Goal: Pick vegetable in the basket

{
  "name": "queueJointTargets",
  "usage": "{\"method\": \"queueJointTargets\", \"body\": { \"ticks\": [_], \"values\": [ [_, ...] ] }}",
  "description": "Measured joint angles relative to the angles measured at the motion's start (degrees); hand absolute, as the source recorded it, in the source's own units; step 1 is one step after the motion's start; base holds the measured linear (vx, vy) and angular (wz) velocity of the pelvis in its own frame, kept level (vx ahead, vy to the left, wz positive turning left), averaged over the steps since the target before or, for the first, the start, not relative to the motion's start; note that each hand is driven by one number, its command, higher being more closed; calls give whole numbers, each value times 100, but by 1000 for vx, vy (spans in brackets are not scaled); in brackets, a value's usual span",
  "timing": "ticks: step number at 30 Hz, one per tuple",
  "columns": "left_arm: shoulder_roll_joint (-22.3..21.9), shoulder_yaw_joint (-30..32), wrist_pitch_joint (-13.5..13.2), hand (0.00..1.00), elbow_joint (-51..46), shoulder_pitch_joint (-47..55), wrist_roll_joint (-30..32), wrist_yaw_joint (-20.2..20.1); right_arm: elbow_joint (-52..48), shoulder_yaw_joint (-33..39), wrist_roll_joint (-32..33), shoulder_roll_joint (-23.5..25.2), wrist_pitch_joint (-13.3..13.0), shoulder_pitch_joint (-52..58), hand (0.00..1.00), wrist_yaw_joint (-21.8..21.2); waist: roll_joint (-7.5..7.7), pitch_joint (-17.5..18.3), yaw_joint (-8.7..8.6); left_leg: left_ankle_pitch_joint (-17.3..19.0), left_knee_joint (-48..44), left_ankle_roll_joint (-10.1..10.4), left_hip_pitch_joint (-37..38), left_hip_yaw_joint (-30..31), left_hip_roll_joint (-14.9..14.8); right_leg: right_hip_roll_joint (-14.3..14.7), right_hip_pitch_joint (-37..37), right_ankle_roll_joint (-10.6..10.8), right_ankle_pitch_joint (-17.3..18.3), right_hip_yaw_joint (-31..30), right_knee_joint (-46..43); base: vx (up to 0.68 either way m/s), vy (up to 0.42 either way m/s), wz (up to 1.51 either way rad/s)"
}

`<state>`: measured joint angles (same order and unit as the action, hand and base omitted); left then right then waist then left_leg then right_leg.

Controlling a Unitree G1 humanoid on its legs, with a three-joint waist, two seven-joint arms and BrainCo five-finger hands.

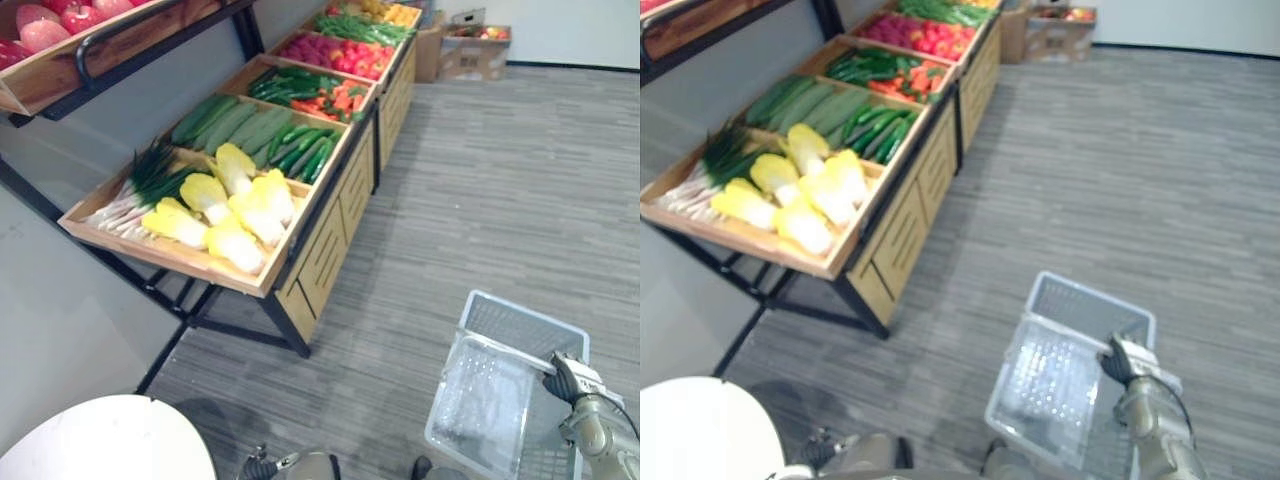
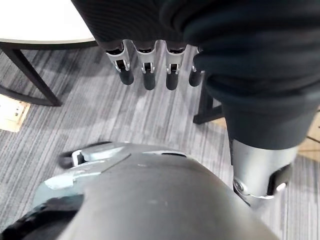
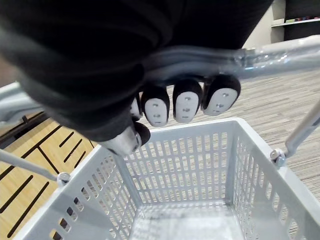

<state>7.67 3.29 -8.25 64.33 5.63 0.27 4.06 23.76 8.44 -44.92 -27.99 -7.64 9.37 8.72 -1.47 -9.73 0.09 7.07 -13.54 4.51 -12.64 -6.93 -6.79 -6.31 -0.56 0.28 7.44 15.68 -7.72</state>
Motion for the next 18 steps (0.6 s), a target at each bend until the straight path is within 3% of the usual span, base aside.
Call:
{"method": "queueJointTargets", "body": {
  "ticks": [2, 4, 5, 7, 8, 11, 13, 15, 16, 17, 18],
  "values": [
    [-102, 70, -5, 0, -1, 60, 0, 28, 115, -6, -1, -2, 3, -16, 100, 54, -136, 14, 59, -288, 839, 89, -66, 180, 26, 113, -164, 114, 91, 23, 79, 285, 203, 6],
    [-141, 130, 3, 0, 13, 144, 2, 46, 352, -228, -1, 19, 15, -20, 100, 67, -180, 75, 180, -824, 580, 6, -4, 231, 99, 50, -445, 356, 307, -144, 46, 354, 260, -20],
    [-136, 146, 4, 0, 14, 154, 2, 47, 362, -259, -1, 20, 14, -19, 100, 67, -161, 85, 183, -846, 539, -28, 1, 222, 131, 17, -466, 388, 332, -156, 44, 349, 242, -23],
    [-63, 170, 7, 0, 20, 242, 3, 66, 372, -422, -1, 39, -29, -30, 100, 65, 49, 192, 194, -588, 224, -348, -19, -16, 409, -331, -452, 521, 467, -331, -81, 339, 206, -20],
    [-48, 170, 7, 0, 22, 253, 3, 66, 377, -434, 0, 52, -44, -25, 100, 65, 91, 211, 195, -510, 191, -359, -7, -58, 488, -392, -427, 543, 471, -385, -147, 456, 251, -12],
    [4, 105, 9, 0, 87, 257, 11, 69, 454, -406, 2, 268, 0, -50, 100, 96, 208, 218, 171, -308, 403, -540, 429, -230, 726, -701, 219, 748, 330, -1044, -1822, 370, 202, -16],
    [163, -206, 11, 0, 69, 266, 48, 87, 475, -355, 4, 321, 14, -148, 100, 106, 336, 244, 150, -117, 446, -706, 895, -319, 793, -818, 768, 948, -347, -1351, -3302, 376, 139, -10],
    [241, -380, 7, 0, 0, 243, 57, 116, 577, -397, 1, 414, 12, -186, 100, 178, 340, 256, 103, -7, 577, -828, 1288, -196, 787, -830, 1043, 838, -890, -1365, -4141, 330, 67, 7],
    [265, -418, 7, 0, -23, 231, 67, 123, 629, -401, 1, 438, 7, -245, 100, 214, 373, 246, 62, 33, 598, -868, 1377, -168, 774, -818, 1153, 721, -717, -1333, -4377, 340, 16, 22],
    [282, -447, 10, 0, -35, 180, 88, 138, 667, -435, 1, 438, -1, -273, 100, 208, 382, 238, 22, 55, 668, -888, 1528, -101, 738, -770, 1366, 505, -203, -1199, -4568, 320, -38, 33],
    [298, -460, 10, 0, -40, 113, 89, 150, 669, -434, 0, 438, -5, -270, 100, 209, 386, 229, -7, 54, 783, -887, 1712, 5, 665, -668, 1478, 426, 123, -971, -4432, 316, -60, 34]
  ]
}}
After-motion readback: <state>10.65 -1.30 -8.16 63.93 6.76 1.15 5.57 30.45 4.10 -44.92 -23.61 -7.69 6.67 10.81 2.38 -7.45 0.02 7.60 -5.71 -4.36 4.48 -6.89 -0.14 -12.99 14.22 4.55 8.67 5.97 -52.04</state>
